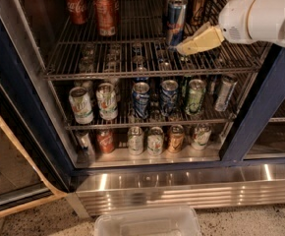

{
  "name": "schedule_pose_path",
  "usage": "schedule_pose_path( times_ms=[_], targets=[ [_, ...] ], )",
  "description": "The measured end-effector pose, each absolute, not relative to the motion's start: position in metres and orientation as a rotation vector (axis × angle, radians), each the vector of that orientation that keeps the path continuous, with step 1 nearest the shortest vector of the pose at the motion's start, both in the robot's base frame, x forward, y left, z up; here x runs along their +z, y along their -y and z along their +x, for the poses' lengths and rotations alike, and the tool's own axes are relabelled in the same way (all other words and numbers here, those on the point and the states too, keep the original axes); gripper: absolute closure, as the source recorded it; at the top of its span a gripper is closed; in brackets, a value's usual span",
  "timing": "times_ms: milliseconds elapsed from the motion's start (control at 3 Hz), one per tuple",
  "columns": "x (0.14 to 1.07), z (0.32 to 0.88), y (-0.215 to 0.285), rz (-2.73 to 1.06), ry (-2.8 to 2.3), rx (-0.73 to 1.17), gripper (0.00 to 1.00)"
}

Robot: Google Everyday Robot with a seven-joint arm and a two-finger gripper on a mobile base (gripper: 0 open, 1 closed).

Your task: Pick orange can from top shelf of fridge

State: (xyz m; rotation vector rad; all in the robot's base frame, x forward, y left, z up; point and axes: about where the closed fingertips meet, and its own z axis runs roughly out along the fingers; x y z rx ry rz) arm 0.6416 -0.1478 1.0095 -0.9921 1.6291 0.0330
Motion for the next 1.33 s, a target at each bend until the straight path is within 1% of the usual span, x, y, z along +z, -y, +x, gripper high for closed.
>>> schedule_pose_path(
  times_ms=[333, 1000, 1333],
  targets=[
    [1.009, 0.662, 0.159, -0.892, -1.608, -0.018, 0.00],
    [1.013, 0.669, 0.158, -0.844, -1.588, -0.033, 0.00],
    [1.009, 0.686, 0.159, -0.778, -1.582, -0.046, 0.00]
  ],
)
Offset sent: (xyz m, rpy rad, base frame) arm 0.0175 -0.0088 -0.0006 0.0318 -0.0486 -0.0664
